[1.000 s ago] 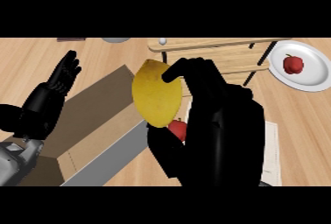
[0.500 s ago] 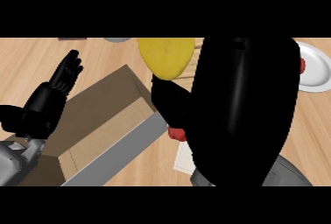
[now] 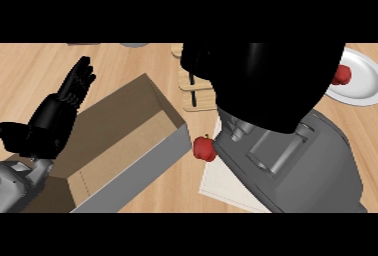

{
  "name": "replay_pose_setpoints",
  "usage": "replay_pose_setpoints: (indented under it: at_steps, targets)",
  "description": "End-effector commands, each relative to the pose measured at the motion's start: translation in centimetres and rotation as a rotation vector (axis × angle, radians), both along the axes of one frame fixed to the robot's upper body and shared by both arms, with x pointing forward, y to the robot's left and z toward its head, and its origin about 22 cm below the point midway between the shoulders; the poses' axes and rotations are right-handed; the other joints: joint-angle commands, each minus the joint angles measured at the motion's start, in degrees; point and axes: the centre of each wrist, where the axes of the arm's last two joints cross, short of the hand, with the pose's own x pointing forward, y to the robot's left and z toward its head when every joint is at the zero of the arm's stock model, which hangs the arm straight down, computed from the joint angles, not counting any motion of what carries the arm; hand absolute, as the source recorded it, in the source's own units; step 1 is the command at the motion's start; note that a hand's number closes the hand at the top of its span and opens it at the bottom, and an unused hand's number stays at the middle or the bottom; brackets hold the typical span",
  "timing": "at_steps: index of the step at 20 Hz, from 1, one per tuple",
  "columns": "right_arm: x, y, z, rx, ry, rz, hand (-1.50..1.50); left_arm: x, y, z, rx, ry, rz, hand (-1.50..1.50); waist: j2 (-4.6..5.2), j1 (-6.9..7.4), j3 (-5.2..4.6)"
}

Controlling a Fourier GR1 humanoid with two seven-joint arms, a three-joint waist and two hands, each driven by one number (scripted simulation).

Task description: Pick the lemon from the placemat and place it in the tiered shelf

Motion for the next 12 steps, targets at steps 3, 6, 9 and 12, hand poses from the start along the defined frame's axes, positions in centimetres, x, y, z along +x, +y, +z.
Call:
replay_pose_setpoints:
  at_steps: [3, 6, 9, 12]
  targets:
    - [2.4, 0.5, -0.7, -0.082, 0.024, -0.101, 1.50, -0.8, -1.2, -5.6, -0.035, 0.145, 0.000, 0.00, 1.56, -0.66, -2.11]
    - [3.9, -0.9, -0.5, -0.118, 0.006, -0.070, 1.50, -1.3, -1.2, -5.8, -0.032, 0.133, 0.002, 0.00, 1.54, 0.02, -2.04]
    - [4.7, -1.1, -1.2, -0.083, 0.003, -0.088, 1.50, -1.2, -1.6, -6.3, -0.033, 0.140, 0.001, 0.00, 1.64, -0.43, -2.03]
    - [4.0, -1.9, -0.4, 0.193, -0.092, 0.003, 1.50, -1.6, -1.0, -6.0, -0.028, 0.125, -0.017, 0.00, 2.14, 0.76, -1.93]
